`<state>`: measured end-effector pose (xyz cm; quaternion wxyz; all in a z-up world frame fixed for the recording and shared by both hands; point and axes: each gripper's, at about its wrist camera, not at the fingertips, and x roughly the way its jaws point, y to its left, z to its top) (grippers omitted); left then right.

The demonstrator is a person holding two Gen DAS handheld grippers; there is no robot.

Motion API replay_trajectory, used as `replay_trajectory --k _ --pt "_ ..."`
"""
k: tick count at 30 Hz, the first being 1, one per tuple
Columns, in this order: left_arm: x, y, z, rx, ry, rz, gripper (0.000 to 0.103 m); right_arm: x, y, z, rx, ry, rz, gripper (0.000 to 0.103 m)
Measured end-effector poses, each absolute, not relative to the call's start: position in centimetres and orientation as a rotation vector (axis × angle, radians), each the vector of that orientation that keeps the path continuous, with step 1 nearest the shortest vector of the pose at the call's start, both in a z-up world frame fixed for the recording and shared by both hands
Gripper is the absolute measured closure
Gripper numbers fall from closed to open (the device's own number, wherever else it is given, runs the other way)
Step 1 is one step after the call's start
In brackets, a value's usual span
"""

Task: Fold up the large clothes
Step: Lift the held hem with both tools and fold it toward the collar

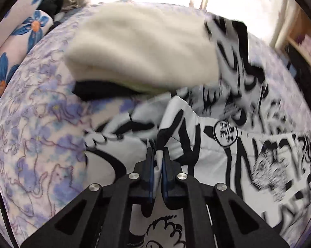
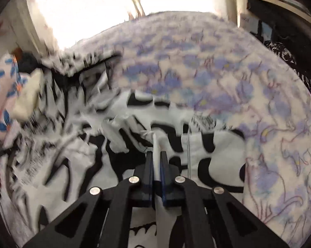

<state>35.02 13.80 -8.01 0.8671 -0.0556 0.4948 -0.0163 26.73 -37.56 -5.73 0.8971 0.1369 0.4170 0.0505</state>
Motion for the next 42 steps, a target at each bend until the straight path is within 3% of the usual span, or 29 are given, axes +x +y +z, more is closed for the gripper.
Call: replay_trajectory --k 6,12,13,15,16,18,20,22,23,24,35,38,42 --pt "36.6 15.7 -3.9 -0.112 0.872 0.124 0.101 29.0 -37.3 -3.0 0.320 0.761 0.027 0.098" --pt "38.5 17.0 -5.8 -0.198 0.958 0.039 0.098 32.4 -34.7 -5.5 0.219 0.822 -0.028 0.098" --pt "38.6 16.7 -6.4 -0.197 0.995 -0.009 0.094 32.5 -34.8 -5.9 0.230 0.835 -0.031 0.098" --pt "38.4 15.7 -7.8 -0.184 1.059 -0.075 0.071 32.7 -35.4 -6.9 0.260 0.858 -0.033 0.098" --pt "38.4 15.5 -8.2 -0.172 1.072 -0.090 0.067 32.6 -35.7 -7.3 0.275 0.866 -0.031 0.098" --pt "38.4 15.0 -9.0 -0.141 1.086 -0.095 0.047 32.4 -36.1 -7.9 0.296 0.877 -0.024 0.098" --pt "38.6 14.6 -9.9 -0.124 1.106 -0.086 0.043 32.3 -36.3 -8.4 0.303 0.889 -0.023 0.098" --pt "38.9 14.2 -10.9 -0.123 1.139 -0.096 0.048 32.3 -36.2 -8.7 0.304 0.900 -0.026 0.098" --pt "38.9 13.8 -11.1 -0.122 1.131 -0.117 0.085 32.3 -36.1 -8.7 0.303 0.903 -0.028 0.098" --pt "38.8 13.5 -11.3 -0.106 1.129 -0.121 0.099 32.3 -36.1 -8.8 0.301 0.905 -0.030 0.098" --pt "37.9 11.0 -5.8 0.022 0.873 0.000 0.101 31.6 -36.0 -5.0 0.293 0.748 -0.069 0.098" --pt "39.4 10.7 -7.4 0.026 0.877 0.060 0.101 33.7 -35.6 -6.2 0.296 0.787 -0.100 0.098" --pt "40.7 10.7 -11.9 0.024 0.943 0.108 0.100 36.7 -34.5 -11.7 0.233 0.985 -0.162 0.096"
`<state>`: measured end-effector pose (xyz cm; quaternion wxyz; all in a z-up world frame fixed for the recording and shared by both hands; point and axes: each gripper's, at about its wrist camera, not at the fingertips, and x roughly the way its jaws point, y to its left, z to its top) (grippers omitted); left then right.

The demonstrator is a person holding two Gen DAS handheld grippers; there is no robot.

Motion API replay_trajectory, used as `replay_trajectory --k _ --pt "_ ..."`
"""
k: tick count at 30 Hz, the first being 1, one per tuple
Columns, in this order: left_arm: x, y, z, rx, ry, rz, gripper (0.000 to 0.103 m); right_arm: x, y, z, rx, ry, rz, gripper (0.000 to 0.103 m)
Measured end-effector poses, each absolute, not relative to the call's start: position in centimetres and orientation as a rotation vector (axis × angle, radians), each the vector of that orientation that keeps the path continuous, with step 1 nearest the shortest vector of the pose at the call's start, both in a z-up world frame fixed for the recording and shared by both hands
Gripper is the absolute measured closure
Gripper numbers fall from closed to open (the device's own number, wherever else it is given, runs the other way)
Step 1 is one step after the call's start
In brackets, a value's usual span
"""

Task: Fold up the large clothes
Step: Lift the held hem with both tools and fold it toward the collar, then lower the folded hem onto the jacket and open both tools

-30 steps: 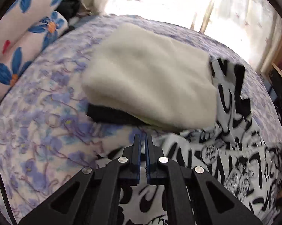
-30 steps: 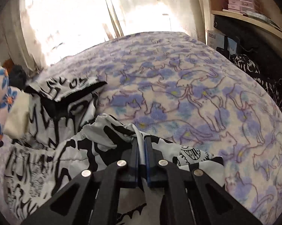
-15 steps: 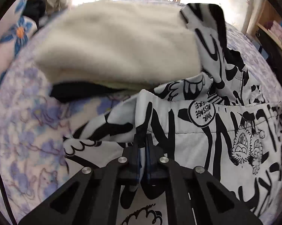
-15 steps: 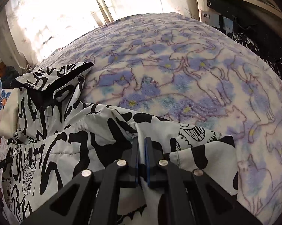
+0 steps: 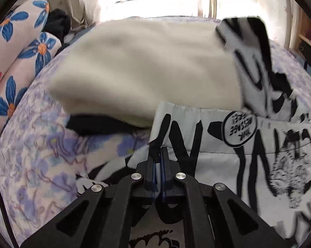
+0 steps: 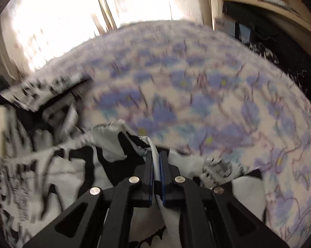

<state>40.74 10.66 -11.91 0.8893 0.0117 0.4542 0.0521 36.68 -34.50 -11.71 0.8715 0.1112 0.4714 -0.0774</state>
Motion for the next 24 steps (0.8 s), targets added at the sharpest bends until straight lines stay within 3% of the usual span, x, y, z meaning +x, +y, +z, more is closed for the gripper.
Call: replay_trajectory --k 7,12,18,21,23,24 --pt "39.8 10.2 -12.3 0.042 0.915 0.152 0.091 35.6 -34.1 -10.3 0.207 0.907 -0.202 0.091" --pt "37.0 8.8 -8.4 0.031 0.717 0.167 0.083 34.2 -31.7 -6.6 0.257 0.765 -0.155 0.085" --pt "38.5 5.1 -9.6 0.057 0.809 0.089 0.083 37.1 -24.4 -9.0 0.059 0.892 -0.062 0.086" --pt "40.0 6.0 -12.9 0.122 0.926 0.170 0.079 37.2 -26.5 -10.2 0.121 0.908 -0.079 0.090" --pt "39.9 8.2 -12.8 0.010 0.925 0.122 0.078 36.7 -29.2 -10.0 0.203 0.910 -0.068 0.103" --pt "39.7 9.1 -12.4 -0.029 0.941 0.114 0.078 36.4 -30.2 -9.7 0.211 0.915 -0.075 0.103"
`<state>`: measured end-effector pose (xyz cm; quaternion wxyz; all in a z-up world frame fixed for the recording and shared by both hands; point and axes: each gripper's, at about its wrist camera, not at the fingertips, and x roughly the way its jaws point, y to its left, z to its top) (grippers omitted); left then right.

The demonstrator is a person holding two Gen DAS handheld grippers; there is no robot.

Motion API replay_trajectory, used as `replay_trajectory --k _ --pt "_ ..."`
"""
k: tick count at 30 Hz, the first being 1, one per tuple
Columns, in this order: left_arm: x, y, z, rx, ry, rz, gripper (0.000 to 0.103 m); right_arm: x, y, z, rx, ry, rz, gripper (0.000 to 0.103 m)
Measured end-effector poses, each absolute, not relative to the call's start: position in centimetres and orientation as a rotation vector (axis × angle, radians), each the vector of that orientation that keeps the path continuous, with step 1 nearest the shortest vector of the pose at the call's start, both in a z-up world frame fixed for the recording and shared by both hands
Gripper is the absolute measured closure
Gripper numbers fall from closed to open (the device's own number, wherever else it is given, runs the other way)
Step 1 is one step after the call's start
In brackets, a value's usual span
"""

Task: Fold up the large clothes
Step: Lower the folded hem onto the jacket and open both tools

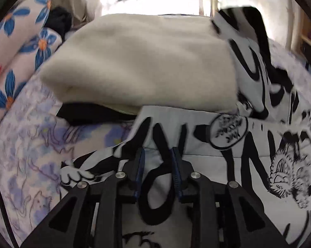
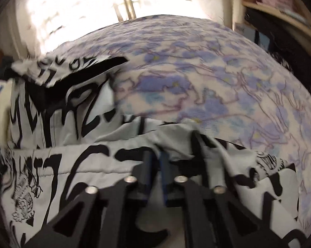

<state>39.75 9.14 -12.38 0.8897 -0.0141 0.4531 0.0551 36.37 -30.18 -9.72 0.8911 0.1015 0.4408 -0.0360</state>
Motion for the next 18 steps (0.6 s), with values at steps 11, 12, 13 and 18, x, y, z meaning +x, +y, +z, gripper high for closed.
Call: replay_trajectory --k 11,12,13,18 --pt "29.5 9.0 -8.2 -0.039 0.919 -0.017 0.077 25.2 -31.9 -6.8 0.219 0.931 0.075 0.096" --pt "28.4 8.8 -8.3 -0.036 0.923 -0.019 0.076 24.7 -31.6 -7.2 0.215 0.950 0.094 0.096" --pt "27.6 9.0 -8.6 -0.029 0.930 -0.016 0.076 23.8 -31.8 -7.7 0.209 0.965 0.091 0.096" --pt "24.8 10.9 -12.0 0.031 0.985 0.073 0.076 21.2 -38.0 -10.3 0.241 0.943 -0.073 0.103"
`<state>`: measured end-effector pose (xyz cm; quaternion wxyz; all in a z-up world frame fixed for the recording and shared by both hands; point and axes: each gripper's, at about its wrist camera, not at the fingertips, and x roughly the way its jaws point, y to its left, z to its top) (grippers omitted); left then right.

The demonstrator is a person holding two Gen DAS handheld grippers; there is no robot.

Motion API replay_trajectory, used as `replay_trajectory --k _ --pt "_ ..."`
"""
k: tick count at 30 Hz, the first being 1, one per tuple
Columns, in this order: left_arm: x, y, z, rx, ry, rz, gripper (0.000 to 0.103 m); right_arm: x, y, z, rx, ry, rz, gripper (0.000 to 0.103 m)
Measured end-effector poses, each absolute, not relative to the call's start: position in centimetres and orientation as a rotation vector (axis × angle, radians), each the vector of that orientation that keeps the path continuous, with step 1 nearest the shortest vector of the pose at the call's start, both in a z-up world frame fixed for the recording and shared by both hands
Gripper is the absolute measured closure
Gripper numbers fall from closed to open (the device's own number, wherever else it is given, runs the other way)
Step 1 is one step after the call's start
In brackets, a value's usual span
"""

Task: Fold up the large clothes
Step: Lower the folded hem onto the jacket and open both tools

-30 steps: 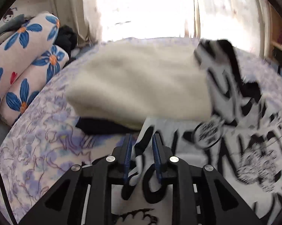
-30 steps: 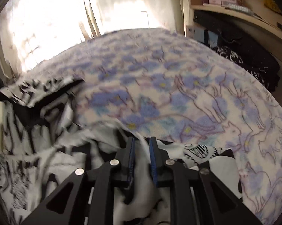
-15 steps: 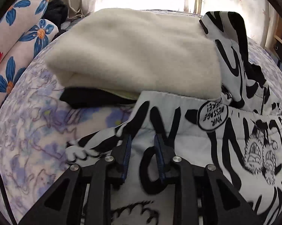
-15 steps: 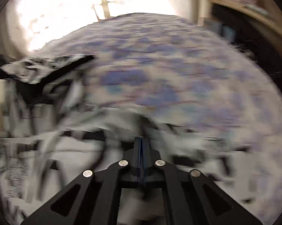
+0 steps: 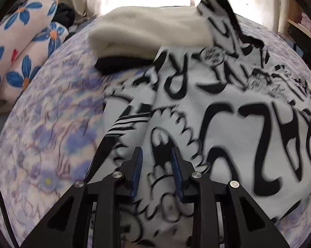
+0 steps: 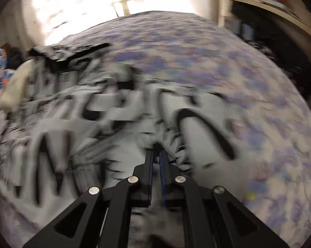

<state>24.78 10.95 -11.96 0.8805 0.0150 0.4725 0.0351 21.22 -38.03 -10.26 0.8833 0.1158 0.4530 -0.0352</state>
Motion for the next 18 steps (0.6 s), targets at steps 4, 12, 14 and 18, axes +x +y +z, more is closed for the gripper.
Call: replay_trajectory --k 4,12,14,18 --pt "23.2 10.6 -12.1 0.096 0.955 0.110 0.077 19.8 -39.9 -10.3 0.242 0.924 -0.100 0.103" --pt "23.0 11.0 -12.0 0.045 0.977 0.120 0.076 18.7 -40.9 -9.8 0.267 0.909 -0.129 0.103" --pt "23.1 11.2 -11.9 0.048 0.977 0.117 0.076 18.7 -40.9 -9.8 0.271 0.906 -0.133 0.103" --pt "23.2 11.5 -12.1 0.043 0.978 0.110 0.076 18.4 -41.5 -10.0 0.320 0.900 -0.140 0.103"
